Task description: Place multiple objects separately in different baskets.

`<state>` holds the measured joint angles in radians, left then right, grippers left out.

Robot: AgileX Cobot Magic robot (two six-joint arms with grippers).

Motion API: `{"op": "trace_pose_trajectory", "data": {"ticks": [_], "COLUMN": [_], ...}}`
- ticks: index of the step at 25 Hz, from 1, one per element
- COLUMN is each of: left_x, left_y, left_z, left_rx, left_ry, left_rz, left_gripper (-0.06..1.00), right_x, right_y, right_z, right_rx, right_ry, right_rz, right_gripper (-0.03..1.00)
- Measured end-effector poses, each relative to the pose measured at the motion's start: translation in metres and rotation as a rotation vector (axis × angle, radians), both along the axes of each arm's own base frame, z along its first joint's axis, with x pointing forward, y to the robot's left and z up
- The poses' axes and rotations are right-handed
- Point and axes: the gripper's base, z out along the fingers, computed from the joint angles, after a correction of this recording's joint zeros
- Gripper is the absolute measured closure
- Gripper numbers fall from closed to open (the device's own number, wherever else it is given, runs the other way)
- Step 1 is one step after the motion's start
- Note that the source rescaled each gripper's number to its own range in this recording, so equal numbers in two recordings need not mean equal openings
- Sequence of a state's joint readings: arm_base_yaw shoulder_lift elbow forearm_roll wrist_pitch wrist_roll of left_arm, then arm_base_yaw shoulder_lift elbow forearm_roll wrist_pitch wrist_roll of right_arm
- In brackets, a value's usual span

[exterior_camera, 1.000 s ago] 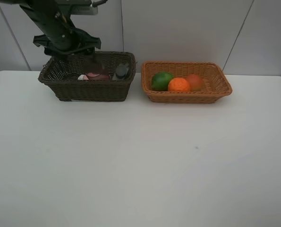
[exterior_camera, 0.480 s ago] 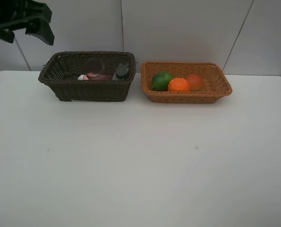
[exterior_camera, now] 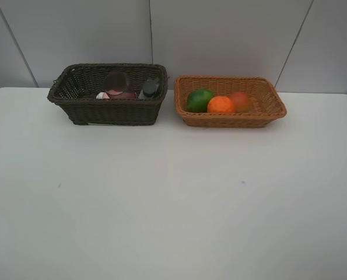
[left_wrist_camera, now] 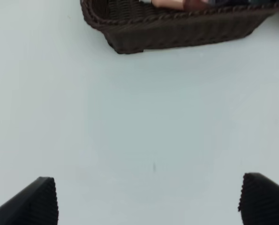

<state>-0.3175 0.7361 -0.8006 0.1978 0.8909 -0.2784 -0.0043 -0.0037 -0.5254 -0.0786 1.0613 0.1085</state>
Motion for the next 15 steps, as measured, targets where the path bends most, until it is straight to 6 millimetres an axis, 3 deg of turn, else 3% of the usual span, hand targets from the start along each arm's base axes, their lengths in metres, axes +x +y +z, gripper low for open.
{"op": "trace_pose_trajectory", "data": {"ticks": [7,15], "left_x": [-0.067,-0.094], "left_y": [0.023,0.031], "left_z": [-0.013,-0.017], "left_rx": [0.034,0.006], "left_ry": [-0.135,-0.171], "left_rz": [-0.061,-0.054], "left_gripper": [-0.05,-0.05], "right_x": [0.0,0.0], "right_y": [0.0,0.0], "right_z": [0.0,0.0], "right_rx": [0.0,0.0], "right_ry": [0.0,0.0], "right_rz": [0.0,0.0], "right_gripper": [0.04,0.04]}}
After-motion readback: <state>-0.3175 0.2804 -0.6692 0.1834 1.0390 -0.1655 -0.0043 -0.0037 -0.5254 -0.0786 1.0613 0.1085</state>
